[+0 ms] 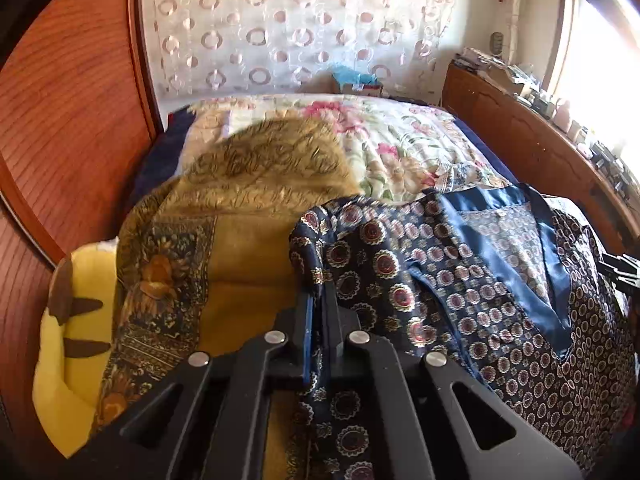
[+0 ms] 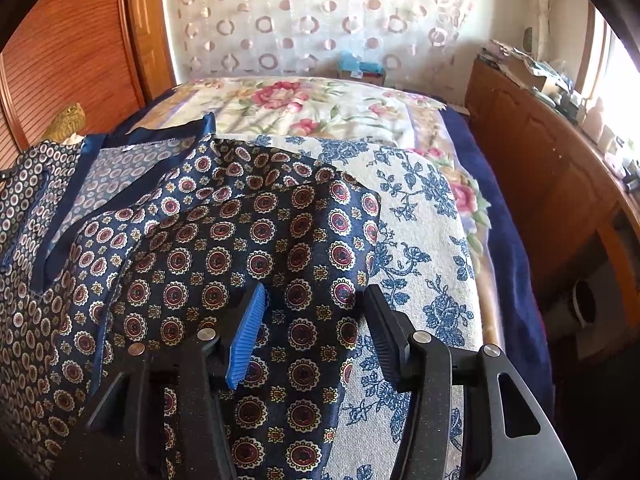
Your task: Fold small clothes
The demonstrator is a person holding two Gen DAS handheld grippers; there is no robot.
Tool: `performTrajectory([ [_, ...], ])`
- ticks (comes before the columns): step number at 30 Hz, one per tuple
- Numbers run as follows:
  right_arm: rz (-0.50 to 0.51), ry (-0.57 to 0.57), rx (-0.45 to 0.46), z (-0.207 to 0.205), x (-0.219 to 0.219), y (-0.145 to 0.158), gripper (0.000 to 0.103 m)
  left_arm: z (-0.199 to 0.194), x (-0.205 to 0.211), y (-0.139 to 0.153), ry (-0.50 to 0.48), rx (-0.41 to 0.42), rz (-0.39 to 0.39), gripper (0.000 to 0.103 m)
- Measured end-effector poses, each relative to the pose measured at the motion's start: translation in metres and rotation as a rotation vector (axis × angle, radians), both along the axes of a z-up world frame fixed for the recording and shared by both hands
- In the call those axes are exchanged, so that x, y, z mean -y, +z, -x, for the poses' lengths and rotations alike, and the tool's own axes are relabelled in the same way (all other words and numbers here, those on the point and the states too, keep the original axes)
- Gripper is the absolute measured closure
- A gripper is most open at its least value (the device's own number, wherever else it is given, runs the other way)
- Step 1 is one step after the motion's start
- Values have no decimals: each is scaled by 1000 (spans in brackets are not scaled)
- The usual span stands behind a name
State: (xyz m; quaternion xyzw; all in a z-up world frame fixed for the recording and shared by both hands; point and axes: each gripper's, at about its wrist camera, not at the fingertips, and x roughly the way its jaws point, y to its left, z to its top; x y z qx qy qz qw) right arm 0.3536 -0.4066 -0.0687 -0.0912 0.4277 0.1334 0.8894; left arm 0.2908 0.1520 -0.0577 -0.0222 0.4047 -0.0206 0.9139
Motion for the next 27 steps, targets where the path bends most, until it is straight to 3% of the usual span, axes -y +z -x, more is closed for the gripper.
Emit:
performTrajectory([
  [7,14,8,9,-4,-2,2,51,38,12,56,22,202,-55,103],
  [16,45,-19,-17,-38,-1,2,50,54,31,67,-49,223,-31,103],
  [24,-15,-49,-57,-56,10,3,49,75,48,58,-83,212,-9,103],
  [26,-20,-27,-60,-56,5,4,56,80,49,57,-90,211,-5,103],
  [27,-29,-12,-65,-56,4,5,72,83,50,56,-92,212,0,103],
])
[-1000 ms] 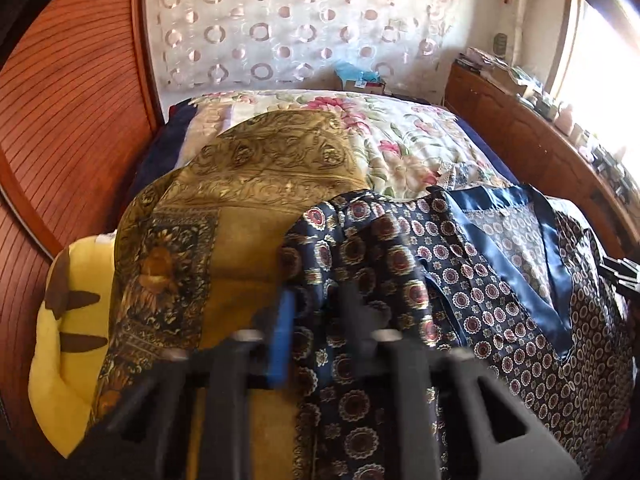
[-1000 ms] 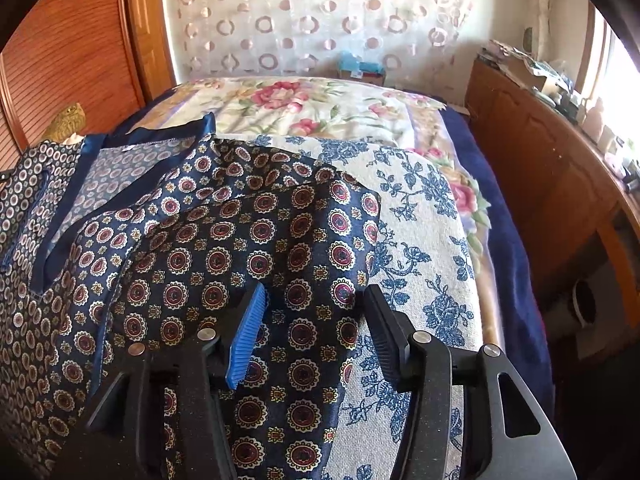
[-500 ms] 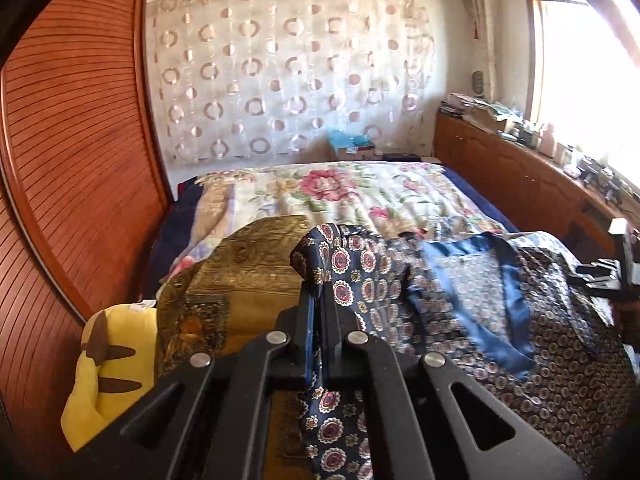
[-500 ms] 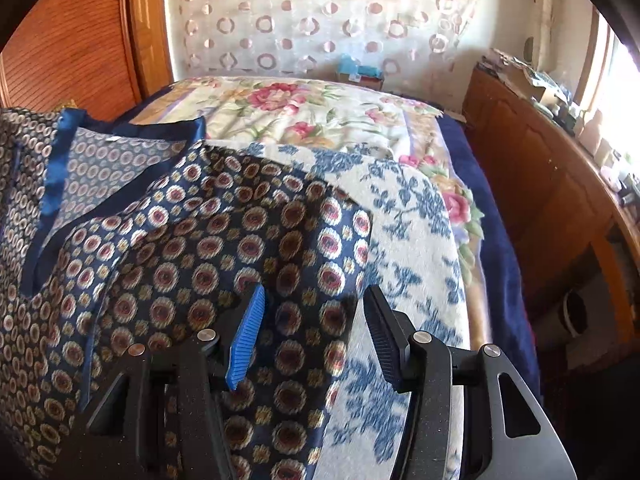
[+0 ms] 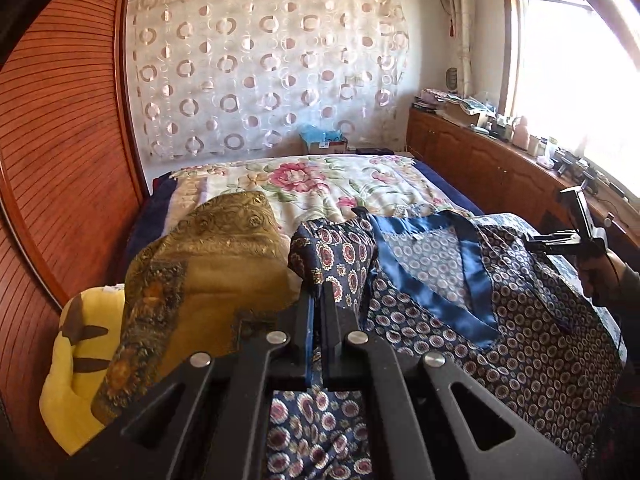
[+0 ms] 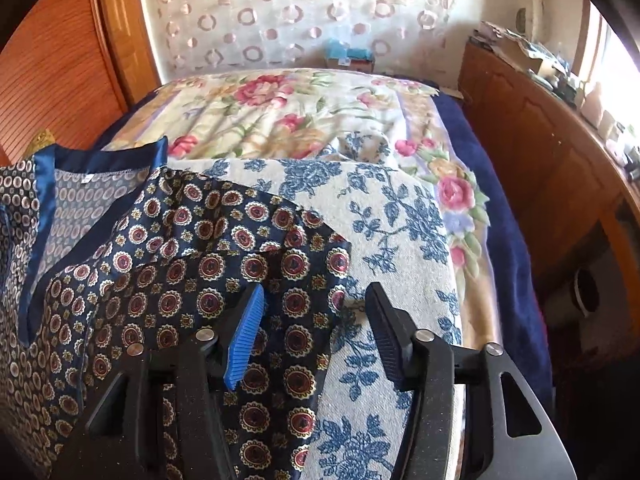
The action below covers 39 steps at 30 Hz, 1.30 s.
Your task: Fold small clothes
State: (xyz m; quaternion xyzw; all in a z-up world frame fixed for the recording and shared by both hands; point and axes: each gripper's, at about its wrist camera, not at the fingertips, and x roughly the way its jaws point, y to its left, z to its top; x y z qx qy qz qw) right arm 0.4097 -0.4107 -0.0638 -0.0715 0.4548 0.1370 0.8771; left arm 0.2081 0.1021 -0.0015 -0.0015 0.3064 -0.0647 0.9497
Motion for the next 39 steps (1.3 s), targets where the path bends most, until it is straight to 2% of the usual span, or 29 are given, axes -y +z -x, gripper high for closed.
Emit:
performTrajectory([
  [1,-7,24,-7,1,-4,1,89,4,1,-1,-4,3,6,103],
  [3,21,71,-6,8,-15,2,101,10,7,-6,-12,-4,5,103],
  [4,51,83,2,14,-21,2,101,14,9,-9,-15,-8,4,103],
  [7,58,92,62,36,-29,11,103,35,14,-16,-27,-7,30,103],
  [10,-19,81,171,74,-25,40,103,61,11,-15,-20,11,49,103],
  [12,-76,90,213,102,-20,56,103,79,5,-12,-9,26,65,103],
  [18,-181,121,265,199,-5,79,103,147,-10,-15,39,42,103,103],
  [24,-241,121,213,279,20,71,103,209,-28,-24,98,41,112,103],
  [26,-257,107,180,301,31,65,103,223,-39,-29,129,25,144,103],
  [28,-287,104,111,312,42,56,103,231,-46,-37,144,6,155,103],
  [31,-239,84,70,324,50,44,103,235,-48,-50,145,-38,126,103],
  [37,-234,66,44,330,53,39,103,236,-47,-55,111,-88,106,102],
  [39,-215,79,47,331,50,41,102,242,-49,-52,97,-87,105,97],
])
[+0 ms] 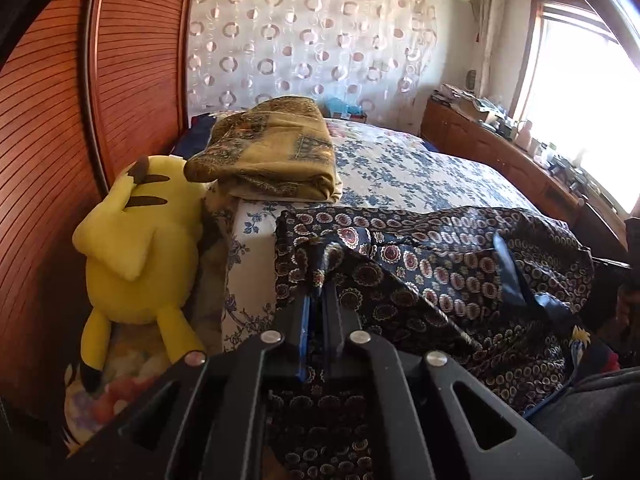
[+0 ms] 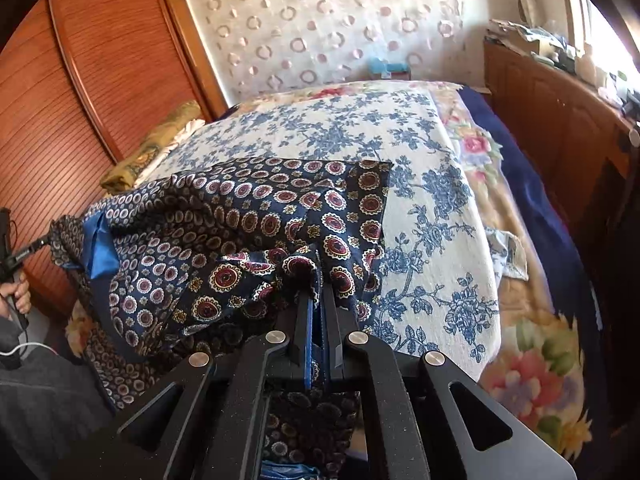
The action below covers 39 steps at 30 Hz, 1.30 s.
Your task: Fold small clothes
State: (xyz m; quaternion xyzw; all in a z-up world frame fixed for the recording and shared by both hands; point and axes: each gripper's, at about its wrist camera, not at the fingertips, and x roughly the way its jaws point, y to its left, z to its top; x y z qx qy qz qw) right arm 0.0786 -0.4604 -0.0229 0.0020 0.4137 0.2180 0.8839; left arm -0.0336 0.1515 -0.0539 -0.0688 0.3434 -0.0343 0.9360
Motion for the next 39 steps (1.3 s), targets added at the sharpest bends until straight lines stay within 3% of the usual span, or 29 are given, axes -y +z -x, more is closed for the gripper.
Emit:
performTrajectory([
  [2,28,11,12,6,1,3,102,1,1,5,10,6,-20,79],
  [4,43,7,19,2,3,3,101,2,0,9,11,13,-23,69],
  [11,101,-42,92,9,10,20,89,-10,-3,23,15,39,-37,54],
  [16,135,-61,158,2,12,36,69,-42,0,19,4,14,-52,53],
  [20,160,-99,201,-12,16,43,60,-71,4,7,7,-27,-73,53],
  [22,149,-104,200,-23,17,42,50,-85,3,-1,4,-57,-56,53],
  [24,132,-92,176,-37,14,35,47,-96,2,-9,11,-88,-55,53],
  [33,140,-57,59,-91,-11,-14,45,-128,-10,-43,32,-219,-55,53],
  [39,156,-68,-18,-108,-7,-32,44,-132,-11,-55,34,-251,-44,53],
])
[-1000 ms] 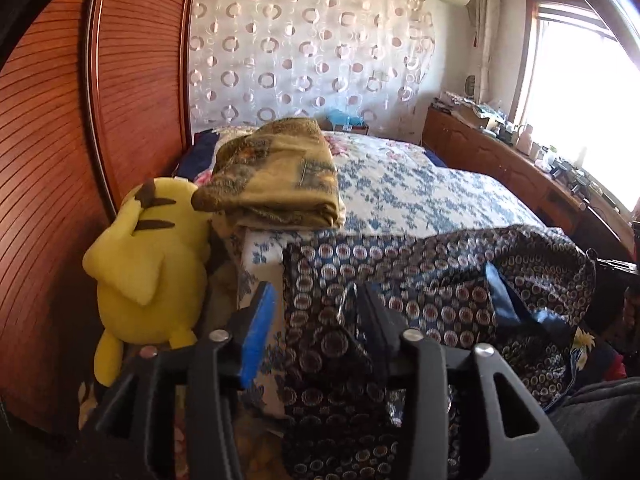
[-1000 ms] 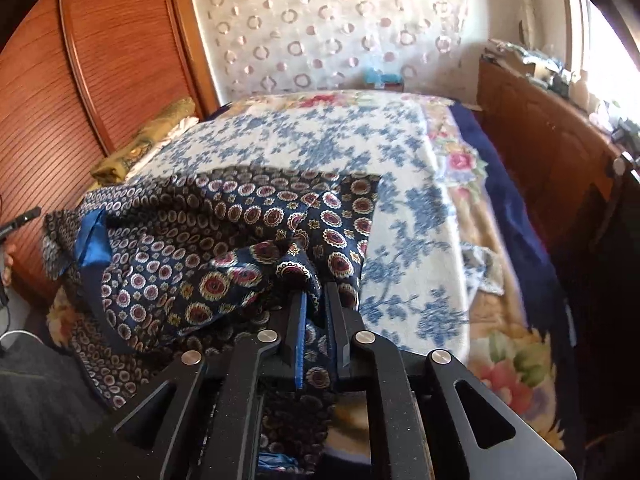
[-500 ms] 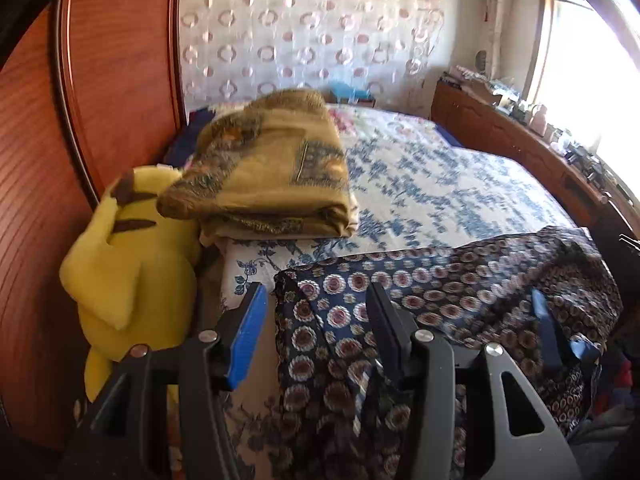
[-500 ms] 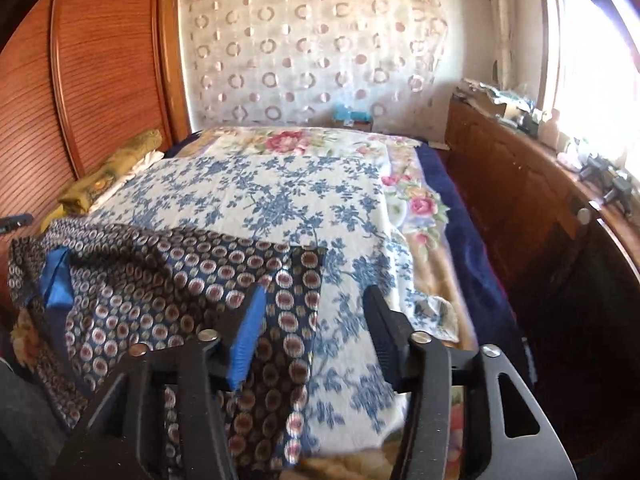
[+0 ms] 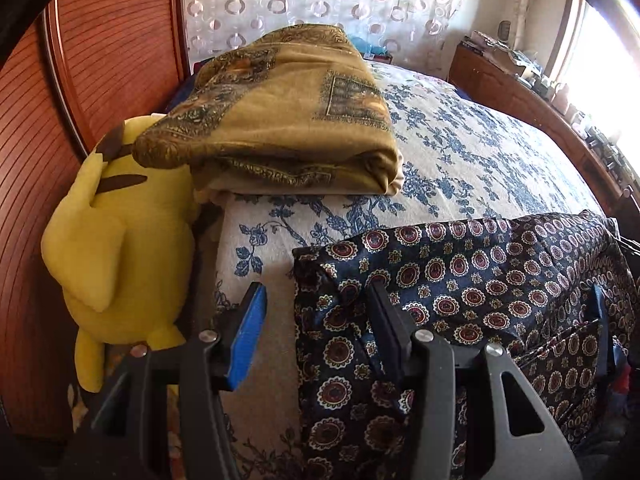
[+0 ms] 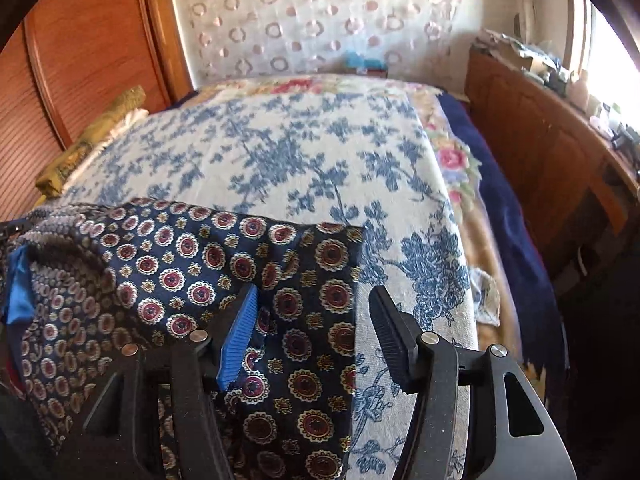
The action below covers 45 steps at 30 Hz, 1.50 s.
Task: Fold small clothes
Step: 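Lift the robe with both tools and raise it off the bed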
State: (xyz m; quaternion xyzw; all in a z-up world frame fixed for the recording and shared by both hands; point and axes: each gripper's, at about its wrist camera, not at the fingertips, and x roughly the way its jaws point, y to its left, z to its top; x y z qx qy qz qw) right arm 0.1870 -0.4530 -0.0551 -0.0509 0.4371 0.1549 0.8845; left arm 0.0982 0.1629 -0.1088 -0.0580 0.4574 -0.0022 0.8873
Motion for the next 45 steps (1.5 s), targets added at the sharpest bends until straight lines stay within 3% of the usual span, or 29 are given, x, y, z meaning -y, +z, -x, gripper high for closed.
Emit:
performTrajectory([
  [7,-17,17,-49,-10,2,-2,41,0,5,4,-43,20,14,54],
  [11,-1,38,-54,-12,-3,-2,41,-4,9,3,-85,13,37,76],
  [12,3,54,-56,-12,-6,-3,40,-5,9,2,-90,11,44,77],
  [15,-15,128,-73,-11,-16,-2,40,-7,8,3,-85,5,45,95],
  [17,10,167,-72,-9,-25,-2,51,-6,8,5,-97,8,63,102],
  [19,32,200,-67,-6,-32,-3,84,-2,12,8,-110,19,45,103],
  [23,53,173,11,3,-32,5,95,9,16,27,-114,103,53,103],
  [28,-33,131,153,21,-17,49,97,25,19,66,-116,235,71,103],
  [36,-23,136,371,27,-18,141,98,14,31,147,-135,439,58,103],
  [40,-4,119,468,0,-20,193,98,-18,36,183,-141,502,49,103],
  [45,66,60,510,-56,-23,228,98,-75,32,205,-84,523,-3,103],
])
